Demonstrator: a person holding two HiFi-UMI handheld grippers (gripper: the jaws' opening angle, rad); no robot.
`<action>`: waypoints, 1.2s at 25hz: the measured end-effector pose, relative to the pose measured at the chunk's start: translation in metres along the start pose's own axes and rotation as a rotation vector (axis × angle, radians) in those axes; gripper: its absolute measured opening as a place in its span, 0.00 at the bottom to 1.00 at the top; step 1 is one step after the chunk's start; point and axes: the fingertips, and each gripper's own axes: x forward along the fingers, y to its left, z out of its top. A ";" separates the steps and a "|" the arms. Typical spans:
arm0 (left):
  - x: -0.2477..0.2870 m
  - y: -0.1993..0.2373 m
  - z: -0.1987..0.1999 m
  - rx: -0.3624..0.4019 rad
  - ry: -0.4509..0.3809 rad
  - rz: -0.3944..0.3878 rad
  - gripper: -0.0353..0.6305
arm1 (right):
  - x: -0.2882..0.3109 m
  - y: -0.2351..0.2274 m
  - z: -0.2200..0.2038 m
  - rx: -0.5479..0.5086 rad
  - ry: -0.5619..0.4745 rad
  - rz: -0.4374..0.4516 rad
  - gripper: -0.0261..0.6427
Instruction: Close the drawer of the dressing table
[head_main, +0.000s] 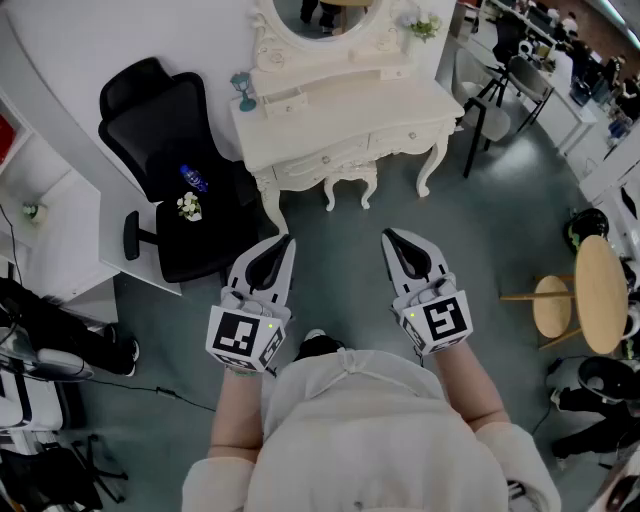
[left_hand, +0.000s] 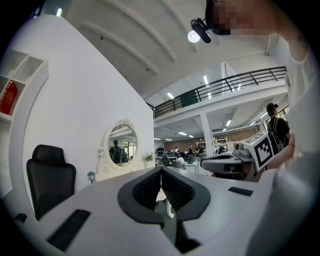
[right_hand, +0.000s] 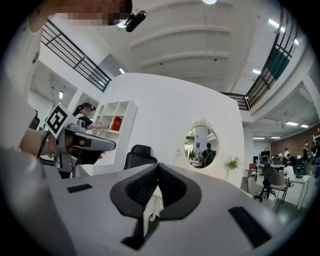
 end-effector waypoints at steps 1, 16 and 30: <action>0.002 0.000 -0.001 0.006 0.008 -0.001 0.08 | 0.000 -0.001 0.000 0.001 0.000 0.000 0.04; 0.022 -0.015 -0.014 -0.018 0.018 -0.011 0.08 | 0.001 -0.021 -0.011 0.051 0.008 0.000 0.05; 0.083 0.025 -0.050 -0.016 0.094 0.094 0.59 | 0.044 -0.057 -0.043 0.070 0.061 0.008 0.05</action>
